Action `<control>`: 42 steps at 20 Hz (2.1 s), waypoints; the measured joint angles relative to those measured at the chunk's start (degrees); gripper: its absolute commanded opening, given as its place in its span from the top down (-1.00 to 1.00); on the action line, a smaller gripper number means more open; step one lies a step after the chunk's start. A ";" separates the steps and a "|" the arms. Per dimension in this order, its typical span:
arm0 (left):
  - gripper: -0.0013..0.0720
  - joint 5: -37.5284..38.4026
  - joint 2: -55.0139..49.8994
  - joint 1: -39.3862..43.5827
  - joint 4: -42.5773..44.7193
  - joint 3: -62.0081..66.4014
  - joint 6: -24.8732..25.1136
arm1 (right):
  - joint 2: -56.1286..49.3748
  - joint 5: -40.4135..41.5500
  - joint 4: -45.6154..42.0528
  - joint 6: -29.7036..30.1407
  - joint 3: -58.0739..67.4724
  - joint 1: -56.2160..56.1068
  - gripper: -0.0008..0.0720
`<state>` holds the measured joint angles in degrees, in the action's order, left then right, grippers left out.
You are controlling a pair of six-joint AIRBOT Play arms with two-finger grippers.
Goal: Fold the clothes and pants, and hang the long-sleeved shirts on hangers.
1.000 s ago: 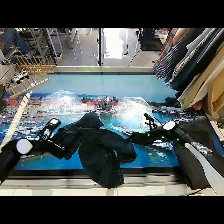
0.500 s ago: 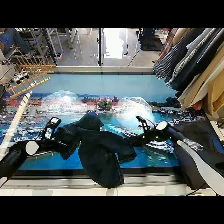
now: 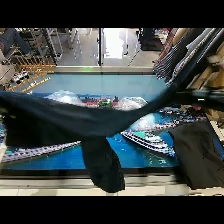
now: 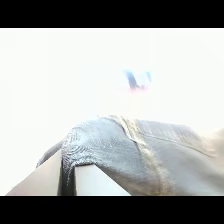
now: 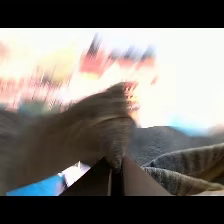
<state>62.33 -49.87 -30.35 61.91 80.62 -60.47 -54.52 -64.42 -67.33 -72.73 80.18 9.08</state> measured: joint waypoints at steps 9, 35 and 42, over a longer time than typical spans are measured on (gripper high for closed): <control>0.92 9.14 -9.22 -22.49 -19.76 12.44 -2.25 | 5.51 -3.19 -8.87 -2.36 2.54 3.80 0.88; -0.33 6.47 -43.10 -24.85 -2.21 -9.94 -8.94 | -21.00 -7.10 25.59 8.55 -38.51 -11.41 -0.32; -0.33 1.40 -43.19 -22.34 -11.45 -14.12 -3.96 | -26.84 7.54 30.58 9.66 -38.29 -29.14 0.28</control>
<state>63.72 -93.06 -52.69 50.46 66.50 -64.42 -81.36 -56.88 -36.75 -63.07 41.89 -20.05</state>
